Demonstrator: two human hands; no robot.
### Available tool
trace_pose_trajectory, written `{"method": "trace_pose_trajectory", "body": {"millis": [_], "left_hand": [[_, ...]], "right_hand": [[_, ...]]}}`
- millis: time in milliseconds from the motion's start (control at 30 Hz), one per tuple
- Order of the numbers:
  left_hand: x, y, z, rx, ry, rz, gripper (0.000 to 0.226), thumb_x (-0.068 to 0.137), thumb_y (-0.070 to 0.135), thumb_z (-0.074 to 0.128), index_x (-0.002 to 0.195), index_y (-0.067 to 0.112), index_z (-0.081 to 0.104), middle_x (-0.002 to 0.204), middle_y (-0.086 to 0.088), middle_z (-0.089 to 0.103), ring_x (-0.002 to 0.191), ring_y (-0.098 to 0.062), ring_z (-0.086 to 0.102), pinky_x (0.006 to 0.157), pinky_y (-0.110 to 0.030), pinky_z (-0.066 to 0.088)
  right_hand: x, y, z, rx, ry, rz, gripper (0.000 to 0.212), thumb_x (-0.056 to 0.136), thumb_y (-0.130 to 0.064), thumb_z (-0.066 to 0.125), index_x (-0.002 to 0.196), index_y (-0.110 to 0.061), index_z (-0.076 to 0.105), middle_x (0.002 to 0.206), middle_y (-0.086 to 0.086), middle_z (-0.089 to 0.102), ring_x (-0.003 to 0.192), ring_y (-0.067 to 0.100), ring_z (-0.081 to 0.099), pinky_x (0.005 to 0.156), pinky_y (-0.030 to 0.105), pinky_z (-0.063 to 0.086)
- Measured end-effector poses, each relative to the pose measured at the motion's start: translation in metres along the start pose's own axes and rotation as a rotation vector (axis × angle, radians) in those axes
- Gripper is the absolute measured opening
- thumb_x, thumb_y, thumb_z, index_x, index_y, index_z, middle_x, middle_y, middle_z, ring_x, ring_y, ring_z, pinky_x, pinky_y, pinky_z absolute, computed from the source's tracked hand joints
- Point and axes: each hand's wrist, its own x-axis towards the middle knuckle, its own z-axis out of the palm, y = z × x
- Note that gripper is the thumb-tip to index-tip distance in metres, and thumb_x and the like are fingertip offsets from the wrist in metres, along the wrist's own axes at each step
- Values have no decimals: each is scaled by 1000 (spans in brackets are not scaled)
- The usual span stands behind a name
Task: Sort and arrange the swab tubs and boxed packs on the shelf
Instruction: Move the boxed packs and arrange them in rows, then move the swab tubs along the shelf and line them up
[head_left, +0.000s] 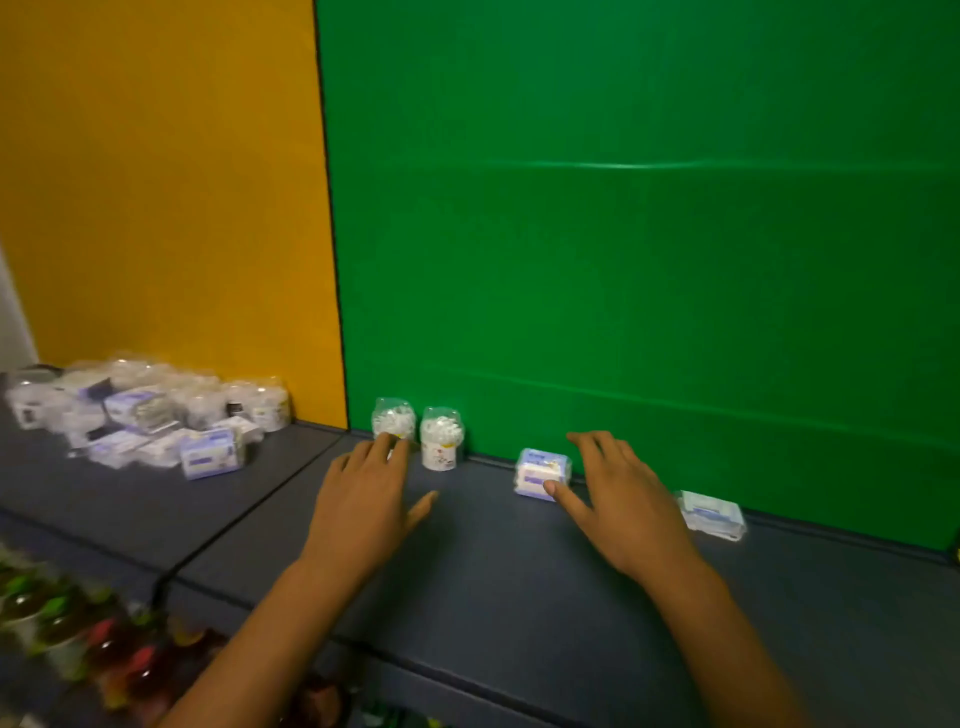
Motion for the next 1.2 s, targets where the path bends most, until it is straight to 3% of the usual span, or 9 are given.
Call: {"method": "trace_pose_trajectory", "body": {"millis": [67, 200, 567, 900, 1200], "left_hand": [[-19, -31, -12, 4, -15, -32, 63, 89, 59, 47, 137, 18, 42, 133, -6, 49, 122, -26, 47, 98, -39, 42], [-59, -93, -34, 3, -20, -89, 59, 88, 59, 47, 132, 20, 46, 123, -4, 51, 115, -26, 50, 92, -39, 44], [-115, -224, -89, 90, 17, -286, 60, 89, 59, 46, 136, 23, 40, 128, 1, 48, 118, -21, 47, 92, -35, 44], [-121, -317, -77, 156, 37, -446, 58, 87, 59, 51, 131, 23, 46, 124, 2, 51, 112, -20, 53, 87, -34, 47], [-51, -400, -56, 193, 82, -497, 56, 89, 56, 52, 133, 23, 44, 128, 0, 50, 113, -21, 52, 88, -34, 46]], "right_hand": [[-1, -36, 4, 14, -5, -25, 59, 95, -58, 43, 141, -20, 39, 135, 0, 47, 121, 21, 46, 97, 35, 42], [-3, -108, 17, 53, -8, -105, 63, 95, -59, 42, 142, -18, 37, 139, 1, 45, 125, 22, 45, 101, 36, 42], [33, -275, 32, 169, -35, -354, 65, 96, -62, 39, 146, -22, 30, 141, -1, 39, 127, 20, 40, 101, 33, 40], [103, -369, 90, 277, -50, -483, 65, 94, -61, 42, 147, -25, 30, 147, -3, 36, 134, 18, 36, 104, 33, 39], [202, -414, 139, 330, -11, -518, 60, 94, -60, 46, 143, -28, 35, 143, -7, 40, 130, 15, 40, 97, 29, 38]]}}
